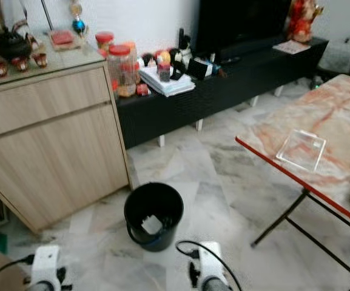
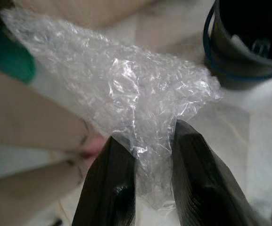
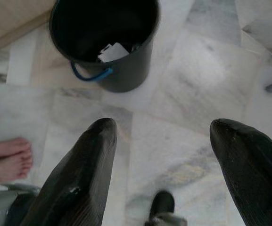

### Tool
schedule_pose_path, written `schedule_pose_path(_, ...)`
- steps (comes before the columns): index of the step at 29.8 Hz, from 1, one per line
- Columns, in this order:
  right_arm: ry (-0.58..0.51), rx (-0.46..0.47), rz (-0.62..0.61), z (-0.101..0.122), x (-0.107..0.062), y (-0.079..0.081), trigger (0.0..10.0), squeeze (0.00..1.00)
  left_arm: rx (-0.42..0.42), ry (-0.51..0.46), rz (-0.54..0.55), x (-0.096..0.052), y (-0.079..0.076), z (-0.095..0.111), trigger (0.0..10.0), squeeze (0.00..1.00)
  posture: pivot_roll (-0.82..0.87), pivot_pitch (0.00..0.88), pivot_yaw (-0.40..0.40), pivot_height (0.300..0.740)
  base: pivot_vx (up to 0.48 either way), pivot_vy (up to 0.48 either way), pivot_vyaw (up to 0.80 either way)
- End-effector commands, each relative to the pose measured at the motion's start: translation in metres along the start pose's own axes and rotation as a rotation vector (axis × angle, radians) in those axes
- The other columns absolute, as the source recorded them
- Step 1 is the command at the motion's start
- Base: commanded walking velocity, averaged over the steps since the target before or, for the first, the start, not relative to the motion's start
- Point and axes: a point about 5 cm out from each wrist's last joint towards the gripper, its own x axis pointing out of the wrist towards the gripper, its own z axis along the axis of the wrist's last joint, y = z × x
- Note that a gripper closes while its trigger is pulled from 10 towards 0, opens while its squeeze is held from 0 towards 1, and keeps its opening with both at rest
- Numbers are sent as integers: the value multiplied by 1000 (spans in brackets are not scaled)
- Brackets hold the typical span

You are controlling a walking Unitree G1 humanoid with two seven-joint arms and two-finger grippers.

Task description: Picking trash to rubbish bin

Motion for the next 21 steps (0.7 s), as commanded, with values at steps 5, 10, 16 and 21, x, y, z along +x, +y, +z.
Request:
schedule_pose_path(5,20,8,-27,-7,-2,-11,10000,0,-4,-6,-23,1,-10,2,10000,0,14,29,7,740,295,0,0)
schedule_pose_path(10,18,17,-28,-7,-2,-11,10000,0,-4,-6,-23,1,-10,2,10000,0,15,30,5,740,274,0,0)
schedule_pose_path(16,18,15,-29,-7,-2,-11,10000,0,-5,-6,-23,1,-10,2,10000,0,15,31,5,740,277,0,0)
schedule_pose_path(21,22,-12,-20,-7,-2,-9,10000,0,-5,-7,-23,1,-9,2,10000,0,16,31,5,740,273,0,0)
